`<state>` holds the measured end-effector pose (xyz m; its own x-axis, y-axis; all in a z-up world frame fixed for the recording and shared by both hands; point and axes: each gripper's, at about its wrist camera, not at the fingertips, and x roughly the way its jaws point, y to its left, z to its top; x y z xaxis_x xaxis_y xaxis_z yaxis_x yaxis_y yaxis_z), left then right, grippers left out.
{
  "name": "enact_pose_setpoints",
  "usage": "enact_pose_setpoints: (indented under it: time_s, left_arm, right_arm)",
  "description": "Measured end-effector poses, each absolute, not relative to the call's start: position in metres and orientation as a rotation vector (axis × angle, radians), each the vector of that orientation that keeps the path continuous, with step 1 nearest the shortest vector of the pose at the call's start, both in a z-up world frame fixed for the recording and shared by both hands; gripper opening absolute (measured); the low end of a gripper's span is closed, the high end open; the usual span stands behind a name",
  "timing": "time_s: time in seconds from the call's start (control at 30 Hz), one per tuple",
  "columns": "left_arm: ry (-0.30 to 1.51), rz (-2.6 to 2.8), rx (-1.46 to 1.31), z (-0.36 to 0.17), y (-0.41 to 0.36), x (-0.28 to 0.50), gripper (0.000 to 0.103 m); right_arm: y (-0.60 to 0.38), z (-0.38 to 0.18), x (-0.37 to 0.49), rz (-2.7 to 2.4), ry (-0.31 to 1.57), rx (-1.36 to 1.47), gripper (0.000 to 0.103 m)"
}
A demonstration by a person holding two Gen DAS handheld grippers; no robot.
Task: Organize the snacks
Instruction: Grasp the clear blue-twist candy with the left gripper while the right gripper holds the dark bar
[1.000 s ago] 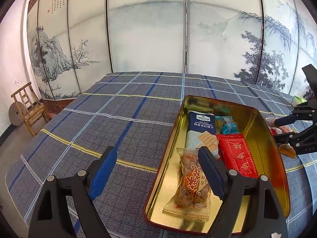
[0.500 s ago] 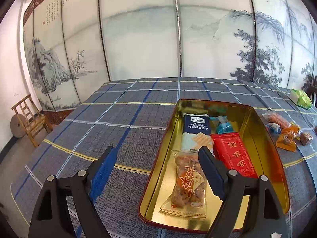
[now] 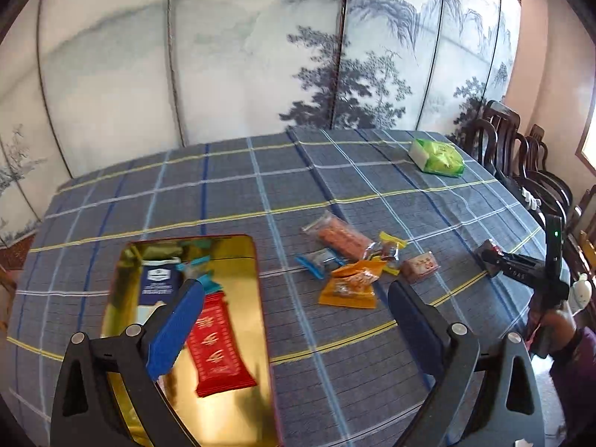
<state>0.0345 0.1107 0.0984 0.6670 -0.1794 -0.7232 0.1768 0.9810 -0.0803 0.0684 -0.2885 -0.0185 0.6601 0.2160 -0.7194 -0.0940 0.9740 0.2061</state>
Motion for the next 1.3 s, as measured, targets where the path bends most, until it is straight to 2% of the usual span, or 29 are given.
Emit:
enact_pose_setpoints:
  time_s: [0.03, 0.13, 0.23, 0.3, 0.37, 0.47, 0.53, 0.67, 0.73, 0.8, 0.83, 0.97, 1.1, 1.3]
  left_arm:
    - [0.867, -0.217, -0.023, 0.094, 0.104, 0.052, 0.095]
    - [1.007, -0.214, -0.056, 0.076, 0.09, 0.1, 0.079]
    - [1.124, -0.208, -0.112, 0.054, 0.081, 0.138, 0.071]
    - [1.189, -0.194, -0.146, 0.036, 0.077, 0.154, 0.065]
    - [1.242, -0.178, -0.154, 0.02, 0.072, 0.165, 0.053]
    - [1.299, -0.158, -0.166, 0.001, 0.066, 0.177, 0.043]
    - [1.307, -0.121, -0.154, -0.007, 0.066, 0.181, 0.043]
    - [1.311, -0.086, -0.141, -0.014, 0.066, 0.184, 0.052]
    - [1.315, -0.078, -0.132, -0.017, 0.062, 0.186, 0.054]
    - [1.305, -0.06, -0.097, -0.016, 0.056, 0.186, 0.046]
    - [1.301, -0.062, -0.085, -0.015, 0.054, 0.186, 0.037]
    - [1.292, -0.068, -0.078, -0.013, 0.053, 0.18, 0.025]
    - [1.184, -0.05, -0.036, 0.012, 0.052, 0.152, 0.024]
    - [1.1, -0.076, -0.128, 0.052, 0.068, 0.1, 0.024]
  right_arm:
    - [-0.288, -0.018, 0.066, 0.189, 0.82, 0.153, 0.027]
    - [-0.284, -0.021, 0.066, 0.221, 0.817, 0.15, 0.027]
    - [-0.284, -0.021, 0.067, 0.25, 0.82, 0.165, 0.027]
    - [-0.284, -0.021, 0.067, 0.268, 0.81, 0.172, 0.027]
    - [-0.284, -0.019, 0.064, 0.281, 0.797, 0.173, 0.027]
    - [-0.282, -0.018, 0.062, 0.3, 0.788, 0.174, 0.027]
    - [-0.283, -0.018, 0.063, 0.313, 0.786, 0.184, 0.027]
    - [-0.287, -0.019, 0.063, 0.329, 0.781, 0.212, 0.027]
    - [-0.286, -0.019, 0.062, 0.329, 0.78, 0.214, 0.027]
    - [-0.285, -0.019, 0.062, 0.334, 0.78, 0.211, 0.027]
    - [-0.285, -0.019, 0.063, 0.334, 0.784, 0.212, 0.027]
    - [-0.288, -0.021, 0.064, 0.325, 0.792, 0.23, 0.027]
    - [-0.291, -0.023, 0.067, 0.306, 0.804, 0.241, 0.027]
    - [-0.296, -0.031, 0.074, 0.279, 0.852, 0.271, 0.027]
